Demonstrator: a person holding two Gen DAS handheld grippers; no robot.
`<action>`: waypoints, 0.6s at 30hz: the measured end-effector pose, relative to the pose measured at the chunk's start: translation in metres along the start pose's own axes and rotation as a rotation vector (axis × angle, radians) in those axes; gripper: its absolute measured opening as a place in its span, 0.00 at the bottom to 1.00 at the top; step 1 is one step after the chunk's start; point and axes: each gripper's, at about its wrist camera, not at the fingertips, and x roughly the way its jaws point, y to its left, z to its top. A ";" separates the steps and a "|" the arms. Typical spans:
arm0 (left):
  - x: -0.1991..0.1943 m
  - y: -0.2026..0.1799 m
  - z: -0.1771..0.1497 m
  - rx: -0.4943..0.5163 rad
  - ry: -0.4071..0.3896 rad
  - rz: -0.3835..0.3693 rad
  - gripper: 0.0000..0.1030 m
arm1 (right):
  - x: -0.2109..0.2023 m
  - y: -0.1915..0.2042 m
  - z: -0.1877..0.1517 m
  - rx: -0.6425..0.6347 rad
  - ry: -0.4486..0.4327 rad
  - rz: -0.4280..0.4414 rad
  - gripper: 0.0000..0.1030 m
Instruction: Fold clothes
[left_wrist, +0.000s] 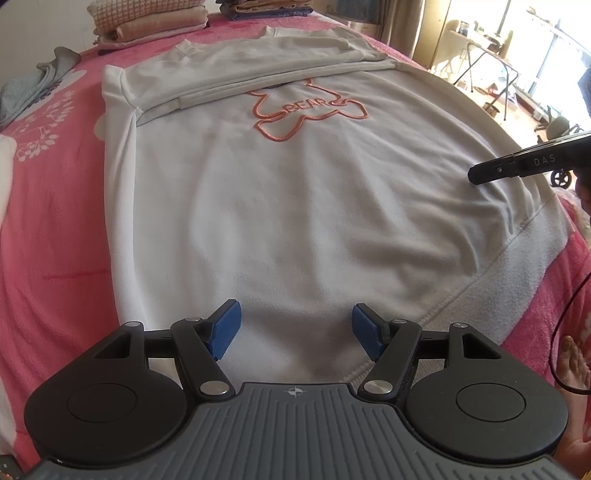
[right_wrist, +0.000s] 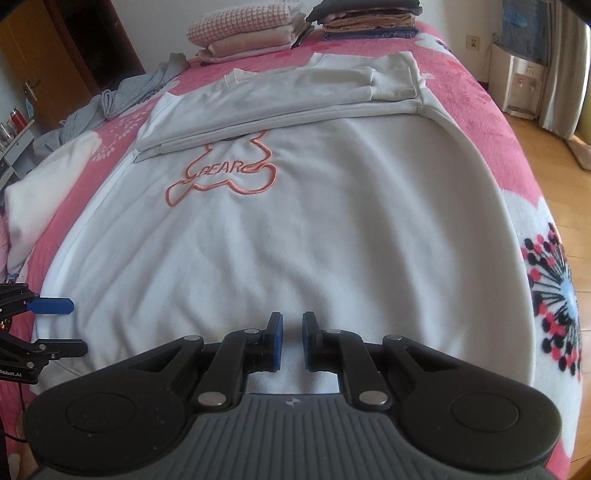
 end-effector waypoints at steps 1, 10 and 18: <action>0.000 0.000 0.000 0.000 0.001 0.000 0.65 | 0.000 0.000 0.000 0.002 0.000 0.000 0.12; 0.001 0.000 0.000 -0.004 0.005 0.002 0.66 | 0.000 0.001 -0.001 0.012 -0.003 0.003 0.12; 0.001 0.000 0.000 -0.007 0.006 0.002 0.66 | 0.000 0.002 -0.001 0.014 -0.004 0.000 0.12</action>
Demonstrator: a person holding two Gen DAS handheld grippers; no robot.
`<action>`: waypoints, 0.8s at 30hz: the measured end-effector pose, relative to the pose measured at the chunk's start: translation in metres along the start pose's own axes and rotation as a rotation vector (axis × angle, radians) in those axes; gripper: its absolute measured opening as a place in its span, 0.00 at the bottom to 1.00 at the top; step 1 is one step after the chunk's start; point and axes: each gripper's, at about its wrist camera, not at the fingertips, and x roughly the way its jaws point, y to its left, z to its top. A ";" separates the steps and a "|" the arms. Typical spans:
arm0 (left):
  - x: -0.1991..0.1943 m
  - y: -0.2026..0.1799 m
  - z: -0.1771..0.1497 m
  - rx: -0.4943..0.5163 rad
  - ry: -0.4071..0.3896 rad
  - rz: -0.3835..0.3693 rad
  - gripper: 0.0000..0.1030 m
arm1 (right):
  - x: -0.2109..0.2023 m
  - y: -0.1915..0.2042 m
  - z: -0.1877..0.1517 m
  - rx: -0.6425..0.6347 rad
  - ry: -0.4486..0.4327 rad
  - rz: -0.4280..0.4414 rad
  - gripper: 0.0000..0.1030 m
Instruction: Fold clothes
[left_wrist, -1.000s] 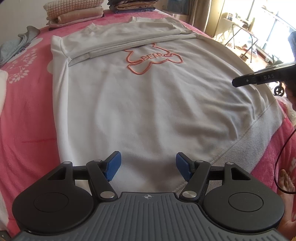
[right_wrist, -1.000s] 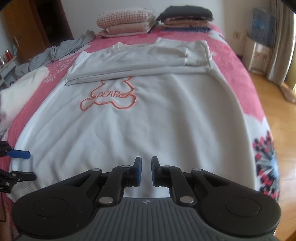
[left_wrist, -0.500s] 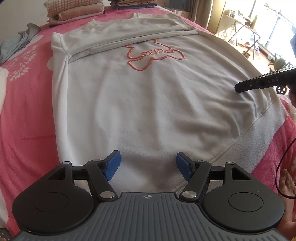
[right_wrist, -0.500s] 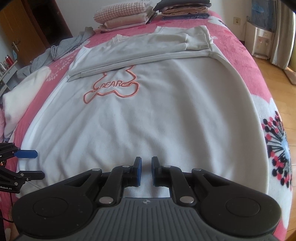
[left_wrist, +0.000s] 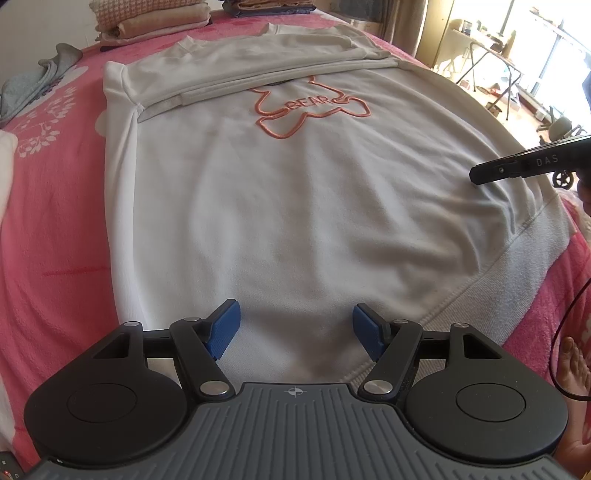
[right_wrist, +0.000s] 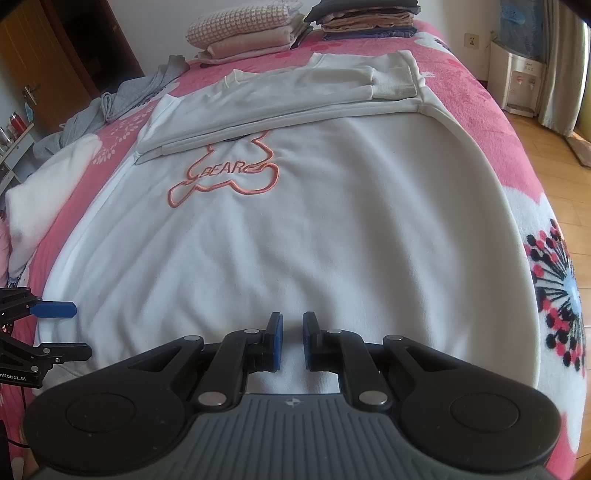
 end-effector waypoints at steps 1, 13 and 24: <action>0.000 0.000 0.000 -0.001 0.000 0.000 0.66 | 0.000 0.000 0.000 0.000 0.000 -0.001 0.12; 0.000 0.001 0.000 -0.003 0.005 0.001 0.66 | 0.000 0.001 0.000 0.002 0.000 -0.005 0.12; 0.000 0.001 -0.001 -0.001 0.010 0.004 0.67 | 0.000 0.001 -0.001 0.001 -0.001 -0.009 0.12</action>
